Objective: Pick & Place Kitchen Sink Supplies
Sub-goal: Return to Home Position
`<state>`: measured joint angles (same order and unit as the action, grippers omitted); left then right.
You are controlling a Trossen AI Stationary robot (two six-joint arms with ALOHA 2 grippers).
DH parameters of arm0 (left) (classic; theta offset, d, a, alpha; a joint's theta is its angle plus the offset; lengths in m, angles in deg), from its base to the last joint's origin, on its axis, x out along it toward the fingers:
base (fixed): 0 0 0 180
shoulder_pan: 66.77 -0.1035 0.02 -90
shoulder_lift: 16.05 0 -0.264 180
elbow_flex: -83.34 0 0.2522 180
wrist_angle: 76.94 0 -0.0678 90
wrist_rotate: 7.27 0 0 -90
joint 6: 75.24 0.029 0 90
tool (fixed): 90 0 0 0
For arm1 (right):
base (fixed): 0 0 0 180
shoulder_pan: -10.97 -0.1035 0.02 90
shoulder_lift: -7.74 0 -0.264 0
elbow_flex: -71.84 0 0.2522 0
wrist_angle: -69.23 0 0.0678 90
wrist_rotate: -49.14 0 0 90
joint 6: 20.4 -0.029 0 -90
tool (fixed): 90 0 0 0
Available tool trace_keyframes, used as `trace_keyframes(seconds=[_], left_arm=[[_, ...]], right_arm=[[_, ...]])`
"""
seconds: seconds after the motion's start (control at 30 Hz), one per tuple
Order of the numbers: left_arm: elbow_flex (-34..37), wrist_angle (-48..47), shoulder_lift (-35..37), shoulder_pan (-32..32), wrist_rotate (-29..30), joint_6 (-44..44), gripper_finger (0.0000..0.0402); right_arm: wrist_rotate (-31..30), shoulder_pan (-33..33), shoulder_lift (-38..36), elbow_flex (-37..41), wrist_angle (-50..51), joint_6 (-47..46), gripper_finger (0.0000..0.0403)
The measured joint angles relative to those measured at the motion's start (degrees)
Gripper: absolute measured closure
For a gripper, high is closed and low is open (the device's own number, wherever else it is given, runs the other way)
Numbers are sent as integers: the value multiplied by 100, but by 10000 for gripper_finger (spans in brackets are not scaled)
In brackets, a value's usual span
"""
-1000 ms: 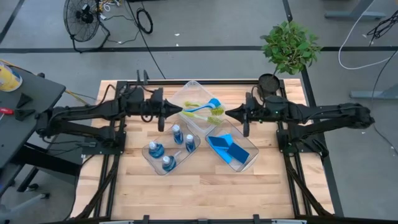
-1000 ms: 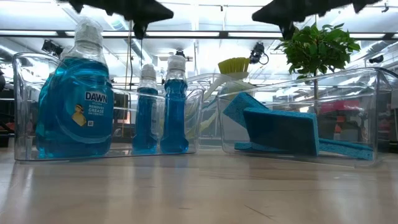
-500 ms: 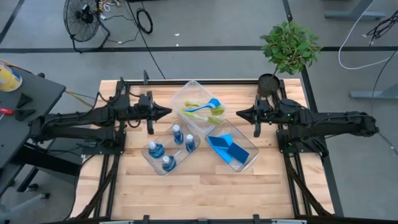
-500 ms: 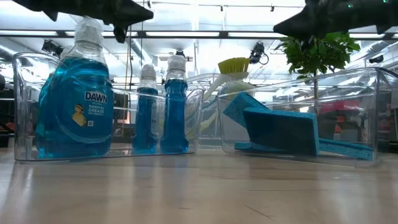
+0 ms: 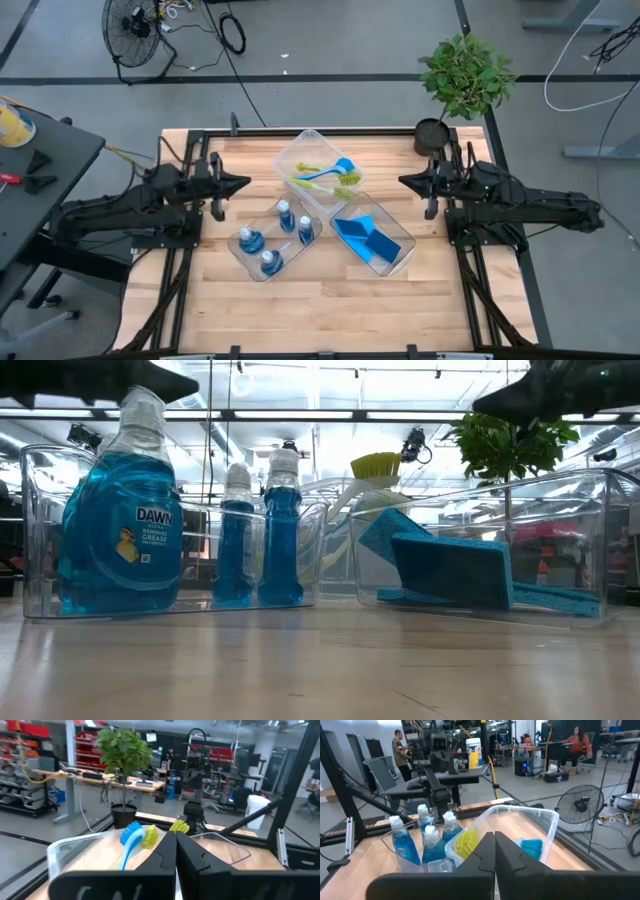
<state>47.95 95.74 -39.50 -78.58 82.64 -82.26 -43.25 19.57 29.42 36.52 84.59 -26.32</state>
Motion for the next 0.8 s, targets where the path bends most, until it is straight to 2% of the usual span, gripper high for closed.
trace_keyframes(seconds=[0.17,0.37,0.63,0.8], left_arm=[[364,-45,609,0,263,172,401],[529,-256,922,0,390,294,401],[529,-423,939,0,389,240,401],[529,-567,933,0,356,189,401]], right_arm=[[-49,1,-300,0,85,255,403],[-69,0,-320,8,227,490,403],[41,0,-454,1007,-1241,271,403],[52,0,-584,1119,-1300,254,403]])
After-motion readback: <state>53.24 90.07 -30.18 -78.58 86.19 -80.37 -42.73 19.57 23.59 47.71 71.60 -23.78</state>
